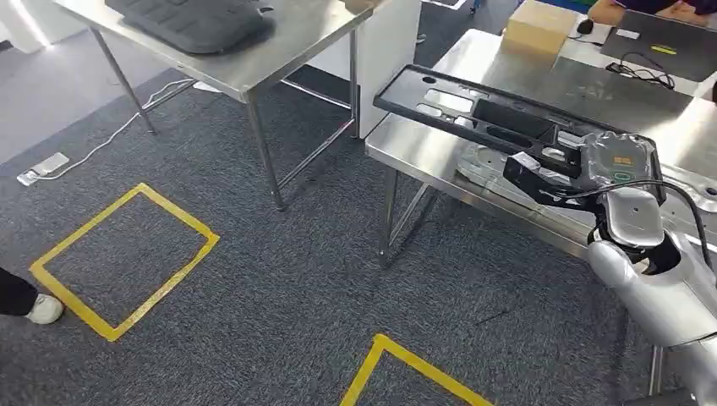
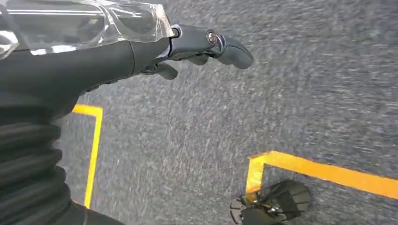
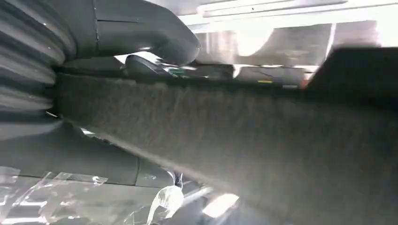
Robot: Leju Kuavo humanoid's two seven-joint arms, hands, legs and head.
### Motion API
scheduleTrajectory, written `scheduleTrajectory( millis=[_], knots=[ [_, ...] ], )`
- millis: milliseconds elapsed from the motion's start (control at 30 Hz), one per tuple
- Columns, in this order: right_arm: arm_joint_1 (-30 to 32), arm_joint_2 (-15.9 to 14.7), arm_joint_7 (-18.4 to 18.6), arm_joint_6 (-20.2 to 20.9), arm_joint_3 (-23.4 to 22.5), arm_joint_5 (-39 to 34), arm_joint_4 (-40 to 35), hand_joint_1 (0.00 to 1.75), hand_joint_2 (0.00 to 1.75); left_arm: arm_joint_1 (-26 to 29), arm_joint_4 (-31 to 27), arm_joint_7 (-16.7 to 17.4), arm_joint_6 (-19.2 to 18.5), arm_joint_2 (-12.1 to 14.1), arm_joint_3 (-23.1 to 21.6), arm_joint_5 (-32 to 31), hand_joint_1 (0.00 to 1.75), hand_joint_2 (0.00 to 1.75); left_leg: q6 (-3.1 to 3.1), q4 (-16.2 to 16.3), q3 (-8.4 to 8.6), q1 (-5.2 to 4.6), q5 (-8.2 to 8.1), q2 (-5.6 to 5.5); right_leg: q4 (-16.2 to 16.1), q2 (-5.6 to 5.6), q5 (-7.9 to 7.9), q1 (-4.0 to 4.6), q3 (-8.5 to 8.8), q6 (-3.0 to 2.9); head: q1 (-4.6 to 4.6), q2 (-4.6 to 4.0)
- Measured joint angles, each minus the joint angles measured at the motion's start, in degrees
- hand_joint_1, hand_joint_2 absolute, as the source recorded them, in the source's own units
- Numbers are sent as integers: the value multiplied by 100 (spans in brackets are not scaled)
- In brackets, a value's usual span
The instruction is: Take the parts from the cabinet and place them on the table.
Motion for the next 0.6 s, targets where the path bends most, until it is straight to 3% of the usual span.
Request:
scheduleTrajectory(
  millis=[33,67,100,167,200,233,267,300,367,400,433,500,533,567,600],
  knots=[
    [-10,0,0,0,-2,0,0,175,175,-14,0,-7,-4,-2,0,0,0,175,-19,7,11,-16,-9,54,-519,-290,156,18,307,-13,2,0],
    [-41,6,0,0,-2,0,0,175,175,-23,0,-9,-7,-2,-2,0,0,175,-55,27,-3,-91,-35,115,-696,-446,102,108,371,-47,0,0],
    [-45,44,0,-2,-2,-4,0,175,175,-29,0,-9,-18,-2,0,-2,0,175,-79,25,-5,-90,-27,158,-688,-316,141,83,336,-113,-2,0],
    [-47,39,0,0,-2,-9,22,175,175,-27,0,-4,-22,-2,0,-2,0,175,-118,21,8,-91,-29,314,-670,-173,154,93,281,-157,-2,2],
    [-54,39,0,0,-2,-9,30,175,175,-36,0,4,-24,-2,0,-4,0,175,-149,37,6,-95,-45,381,-690,-101,186,69,269,-208,-4,0],
    [-59,44,0,0,-2,-11,31,175,175,-46,0,9,-24,-2,0,-7,0,175,-201,122,-47,-52,-131,218,-699,-63,208,36,266,-243,-4,0],
    [-78,42,0,4,-2,-13,35,175,175,-48,0,9,-24,-2,0,-7,0,175,-240,383,-151,-35,-329,-52,-699,-3,226,29,245,-273,-4,0],
    [-83,52,0,4,0,-26,44,175,175,-43,0,15,-24,-2,0,-9,0,175,-270,838,-349,-8,-582,-220,-698,42,245,30,219,-302,-7,0],
    [-74,83,0,11,9,-42,50,175,175,-21,0,48,-28,-2,0,-9,0,175,-303,1875,-814,7,-988,-325,-695,204,274,33,161,-322,-4,0],
    [-68,83,0,15,13,-44,52,175,175,-9,0,50,-28,-2,0,-11,0,175,-302,2042,-894,10,-990,-327,-694,280,289,33,146,-320,-4,0],
    [-63,83,0,17,15,-44,55,175,175,-1,0,50,-28,-2,0,-11,0,175,-293,1893,-823,11,-866,-330,-694,367,303,32,137,-313,-4,0],
    [-66,83,0,18,15,-44,55,175,175,-3,0,50,-28,-2,0,-11,0,175,-251,965,-350,17,-400,-416,-693,527,328,32,130,-286,-4,0],
    [-65,83,0,17,15,-44,55,175,175,-7,0,50,-28,0,0,-11,0,175,-205,364,-55,22,-156,-667,-693,595,340,19,127,-268,-4,0],
    [-71,81,2,17,15,-44,55,175,175,-8,0,50,-28,7,2,-11,0,175,-153,74,54,39,-163,-1023,-682,651,358,35,105,-238,-4,0],
    [-74,85,2,17,15,-44,55,175,175,-3,0,50,-28,7,2,-11,0,175,-168,60,31,29,-149,-933,-687,714,377,14,81,-201,-4,0]
  ],
)
